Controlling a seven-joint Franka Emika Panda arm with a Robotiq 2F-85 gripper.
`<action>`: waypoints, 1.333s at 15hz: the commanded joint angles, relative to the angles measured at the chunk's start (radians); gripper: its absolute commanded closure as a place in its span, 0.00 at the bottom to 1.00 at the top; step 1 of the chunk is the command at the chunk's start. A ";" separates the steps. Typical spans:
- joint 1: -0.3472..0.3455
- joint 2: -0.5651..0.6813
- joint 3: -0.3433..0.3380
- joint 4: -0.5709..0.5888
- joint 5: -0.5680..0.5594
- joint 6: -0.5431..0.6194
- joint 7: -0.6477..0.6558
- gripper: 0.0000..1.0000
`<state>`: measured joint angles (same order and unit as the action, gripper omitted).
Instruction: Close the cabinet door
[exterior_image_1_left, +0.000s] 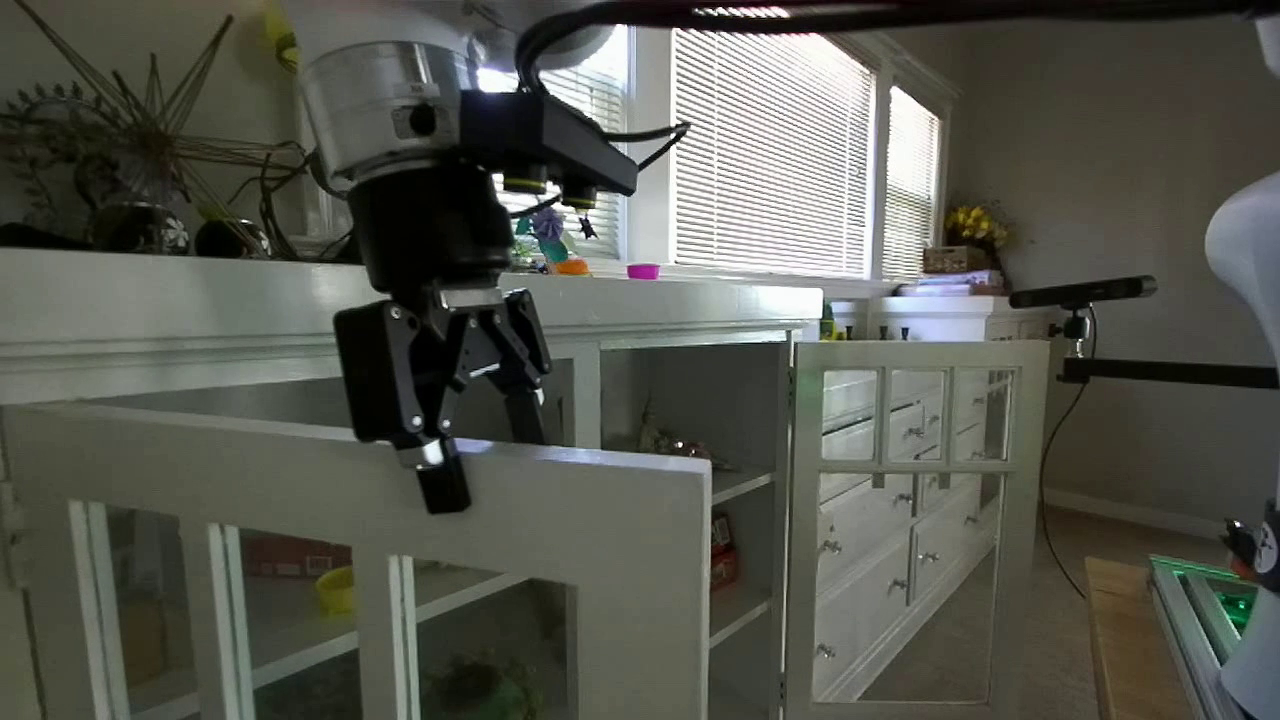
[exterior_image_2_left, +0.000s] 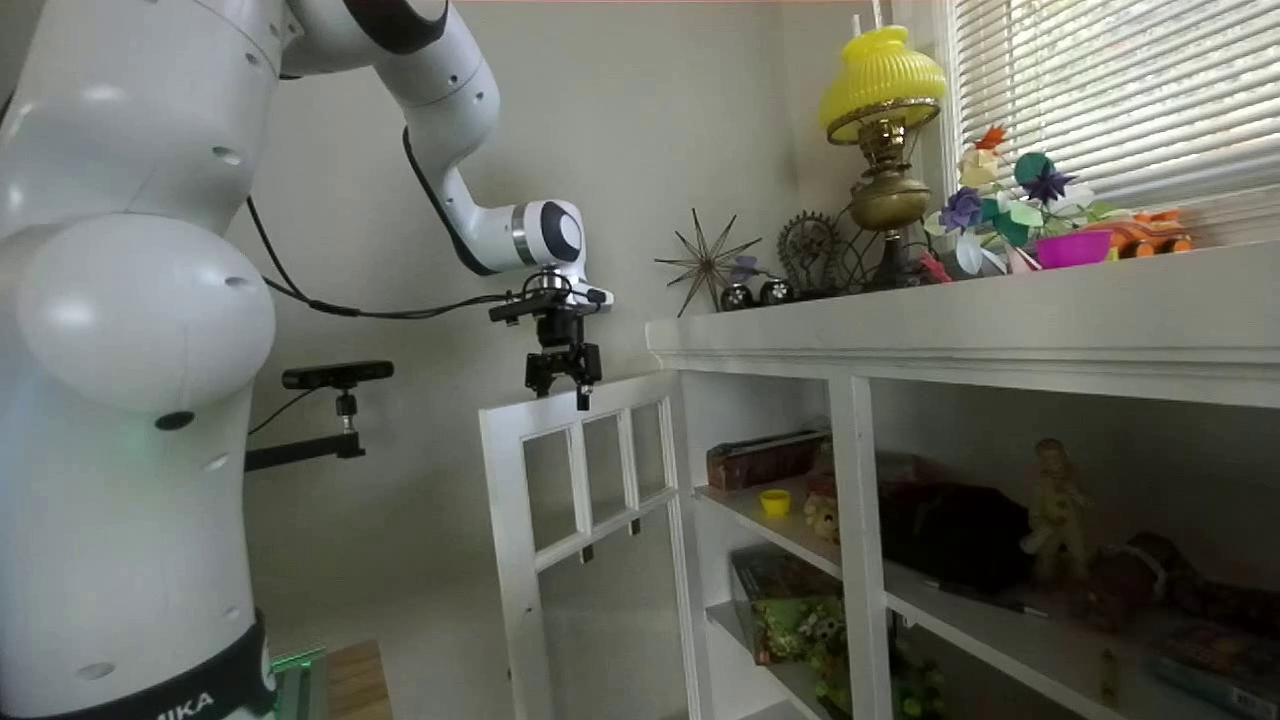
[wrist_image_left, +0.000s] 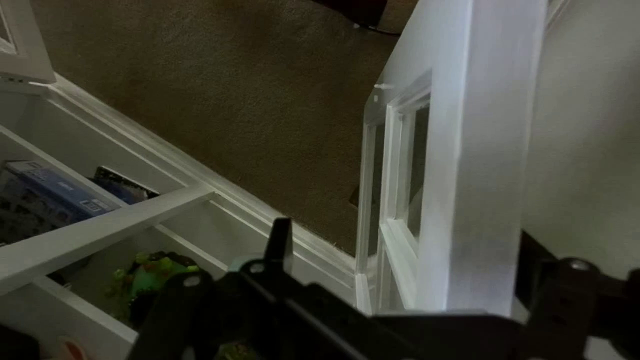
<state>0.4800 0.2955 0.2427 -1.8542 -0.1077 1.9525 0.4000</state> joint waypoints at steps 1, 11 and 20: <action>-0.024 -0.050 -0.009 -0.061 -0.053 -0.004 0.031 0.00; -0.084 -0.079 -0.044 -0.100 -0.084 0.002 0.057 0.00; -0.134 -0.109 -0.073 -0.132 -0.088 -0.003 0.097 0.00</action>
<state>0.3608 0.2286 0.1748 -1.9429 -0.1595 1.9526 0.4534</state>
